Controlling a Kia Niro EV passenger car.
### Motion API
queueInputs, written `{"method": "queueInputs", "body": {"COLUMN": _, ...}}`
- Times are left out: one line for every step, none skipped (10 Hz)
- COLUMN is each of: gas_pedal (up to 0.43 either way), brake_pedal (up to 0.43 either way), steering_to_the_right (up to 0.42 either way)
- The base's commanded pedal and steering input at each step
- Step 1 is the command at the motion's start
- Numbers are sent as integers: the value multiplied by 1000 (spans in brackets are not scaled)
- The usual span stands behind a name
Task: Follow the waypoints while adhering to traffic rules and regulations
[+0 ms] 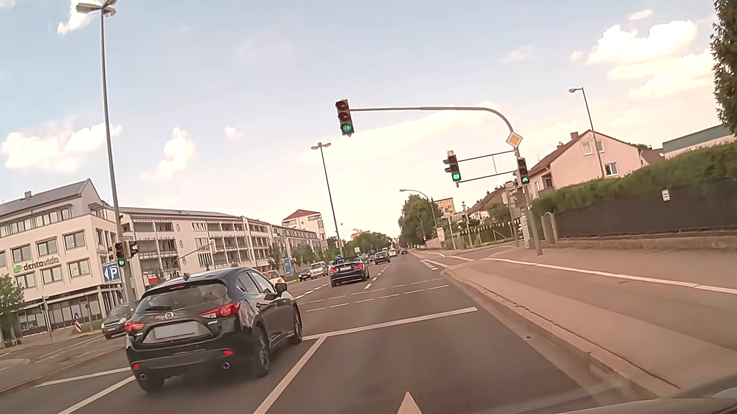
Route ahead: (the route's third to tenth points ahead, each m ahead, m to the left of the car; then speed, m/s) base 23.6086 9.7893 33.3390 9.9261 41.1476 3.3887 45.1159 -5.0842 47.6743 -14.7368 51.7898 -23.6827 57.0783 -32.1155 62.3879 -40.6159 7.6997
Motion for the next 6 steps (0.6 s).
{"method": "queueInputs", "body": {"gas_pedal": 0, "brake_pedal": 24, "steering_to_the_right": 7}}
{"method": "queueInputs", "body": {"gas_pedal": 0, "brake_pedal": 24, "steering_to_the_right": 6}}
{"method": "queueInputs", "body": {"gas_pedal": 0, "brake_pedal": 24, "steering_to_the_right": 6}}
{"method": "queueInputs", "body": {"gas_pedal": 0, "brake_pedal": 24, "steering_to_the_right": -1}}
{"method": "queueInputs", "body": {"gas_pedal": 0, "brake_pedal": 24, "steering_to_the_right": -18}}
{"method": "queueInputs", "body": {"gas_pedal": 0, "brake_pedal": 24, "steering_to_the_right": -25}}
